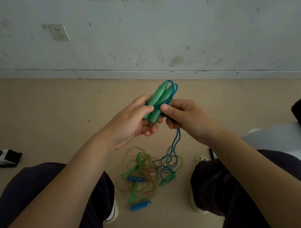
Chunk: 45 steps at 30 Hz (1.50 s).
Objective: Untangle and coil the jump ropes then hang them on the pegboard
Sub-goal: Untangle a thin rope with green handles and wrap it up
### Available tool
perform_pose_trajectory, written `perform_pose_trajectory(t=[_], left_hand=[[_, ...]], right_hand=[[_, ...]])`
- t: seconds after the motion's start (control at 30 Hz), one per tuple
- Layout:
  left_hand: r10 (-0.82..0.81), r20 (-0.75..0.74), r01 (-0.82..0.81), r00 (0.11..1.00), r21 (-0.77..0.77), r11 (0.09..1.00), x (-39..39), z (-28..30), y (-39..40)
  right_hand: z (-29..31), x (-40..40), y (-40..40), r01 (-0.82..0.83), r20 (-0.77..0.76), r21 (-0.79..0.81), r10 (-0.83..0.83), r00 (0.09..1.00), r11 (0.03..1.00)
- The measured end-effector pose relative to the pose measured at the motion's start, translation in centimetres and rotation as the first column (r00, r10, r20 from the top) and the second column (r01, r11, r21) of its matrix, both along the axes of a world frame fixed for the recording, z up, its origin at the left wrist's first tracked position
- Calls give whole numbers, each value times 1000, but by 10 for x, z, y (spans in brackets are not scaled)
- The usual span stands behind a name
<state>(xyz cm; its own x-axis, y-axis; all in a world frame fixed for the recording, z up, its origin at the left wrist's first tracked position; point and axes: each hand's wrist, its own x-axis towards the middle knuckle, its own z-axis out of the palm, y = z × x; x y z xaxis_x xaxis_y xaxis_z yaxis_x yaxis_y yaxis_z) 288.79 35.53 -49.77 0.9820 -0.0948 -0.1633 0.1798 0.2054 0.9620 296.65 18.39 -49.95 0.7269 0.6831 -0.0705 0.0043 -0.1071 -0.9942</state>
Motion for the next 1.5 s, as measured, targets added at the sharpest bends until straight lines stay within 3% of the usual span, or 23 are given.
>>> perform_pose_trajectory(t=[0.23,0.53,0.7,0.87,1.0,1.1,1.23,1.37,1.5], left_hand=[[53,63,-62,997,153,986,0,-4,-2],[85,73,-95,994,149,984,1,-8,-1],[222,104,-245,970,377,893,4,-14,4],[64,35,-72,997,526,848,1,-12,11],[-11,-47,38,999,608,793,1,-10,13],[-45,-119,107,992,587,803,-1,-9,6],[-149,-82,170,985,488,856,-4,-1,3],[-184,-61,193,981,392,900,-5,3,1],[-198,-61,207,978,345,915,-7,1,0]], right_hand=[[1,-2,5,69,-23,-52,-71,997,996],[-1,-4,5,149,56,-117,-143,988,982],[-1,-2,5,137,198,-305,-78,977,943],[12,-3,-5,69,421,-386,109,900,920],[21,-1,-12,52,471,-351,128,873,935],[21,4,-13,65,465,-259,66,883,964],[15,8,-9,118,451,-186,-22,892,975],[7,8,-4,127,526,-253,26,850,959],[2,7,-2,109,454,-279,32,890,954]])
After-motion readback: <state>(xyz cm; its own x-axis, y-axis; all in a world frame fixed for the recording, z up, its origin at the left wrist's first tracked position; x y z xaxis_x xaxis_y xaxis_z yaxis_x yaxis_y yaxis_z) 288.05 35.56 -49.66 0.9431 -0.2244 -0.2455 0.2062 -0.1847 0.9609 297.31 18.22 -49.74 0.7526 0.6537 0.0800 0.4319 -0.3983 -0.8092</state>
